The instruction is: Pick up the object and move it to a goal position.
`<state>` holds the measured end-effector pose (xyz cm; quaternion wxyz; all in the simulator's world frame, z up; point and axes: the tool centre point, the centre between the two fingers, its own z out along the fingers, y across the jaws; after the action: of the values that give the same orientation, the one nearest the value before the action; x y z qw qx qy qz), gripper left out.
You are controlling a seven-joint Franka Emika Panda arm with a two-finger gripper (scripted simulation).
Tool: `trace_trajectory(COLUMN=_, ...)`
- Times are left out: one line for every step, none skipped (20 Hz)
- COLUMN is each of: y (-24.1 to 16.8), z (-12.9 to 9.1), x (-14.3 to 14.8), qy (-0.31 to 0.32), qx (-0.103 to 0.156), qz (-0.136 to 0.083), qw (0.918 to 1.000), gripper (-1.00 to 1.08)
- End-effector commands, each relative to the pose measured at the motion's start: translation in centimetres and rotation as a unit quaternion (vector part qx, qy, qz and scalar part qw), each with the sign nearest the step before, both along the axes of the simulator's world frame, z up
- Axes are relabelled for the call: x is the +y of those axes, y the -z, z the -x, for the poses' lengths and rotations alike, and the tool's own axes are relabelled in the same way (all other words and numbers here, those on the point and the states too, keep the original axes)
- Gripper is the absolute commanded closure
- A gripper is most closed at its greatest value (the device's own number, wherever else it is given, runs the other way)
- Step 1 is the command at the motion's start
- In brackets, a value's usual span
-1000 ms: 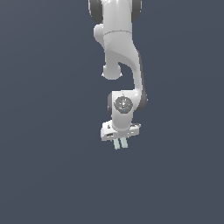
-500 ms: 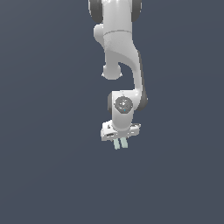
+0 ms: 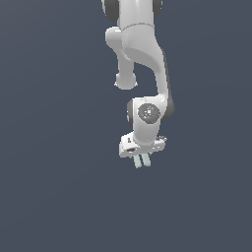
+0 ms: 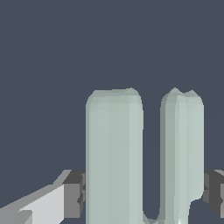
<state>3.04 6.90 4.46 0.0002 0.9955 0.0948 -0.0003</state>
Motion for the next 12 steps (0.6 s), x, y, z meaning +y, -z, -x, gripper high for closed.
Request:
trace_trajectory(y=-1.6, z=-0.5, x=1.4, qy=0.000, qx=0.000, qz=0.000, qw=1.0000, gripper=1.08)
trace_trajectory(y=-2.3, z=-0.7, x=2.0, qy=0.000, qx=0.000, qz=0.000, qw=1.0000, gripper=1.08)
trace_trajectory(y=-3.1, z=-0.9, x=2.6, qy=0.000, qx=0.000, qz=0.000, qw=1.0000, gripper=1.08)
trace_trajectory(y=-3.9, z=-1.2, x=3.3, qy=0.000, qx=0.000, qz=0.000, qw=1.0000, gripper=1.08)
trace_trajectory(y=-4.6, z=-1.4, x=3.9, qy=0.000, qx=0.000, qz=0.000, qw=1.0000, gripper=1.08)
trace_trajectory(y=-5.5, z=-1.7, x=4.6, qy=0.000, qx=0.000, qz=0.000, qw=1.0000, gripper=1.08)
trace_trajectory(y=-6.3, z=-1.9, x=5.3, qy=0.000, qx=0.000, qz=0.000, qw=1.0000, gripper=1.08)
trace_trajectory(y=-7.1, z=-2.2, x=6.0, qy=0.000, qx=0.000, qz=0.000, qw=1.0000, gripper=1.08)
trace_trajectory(y=-7.9, z=-2.4, x=6.7, qy=0.000, qx=0.000, qz=0.000, qw=1.0000, gripper=1.08)
trace_trajectory(y=-8.7, z=-2.7, x=7.4, qy=0.000, qx=0.000, qz=0.000, qw=1.0000, gripper=1.08)
trace_trajectory(y=-9.5, z=-3.0, x=8.1, qy=0.000, qx=0.000, qz=0.000, qw=1.0000, gripper=1.08)
trace_trajectory(y=-10.4, z=-3.2, x=8.8, qy=0.000, qx=0.000, qz=0.000, qw=1.0000, gripper=1.08)
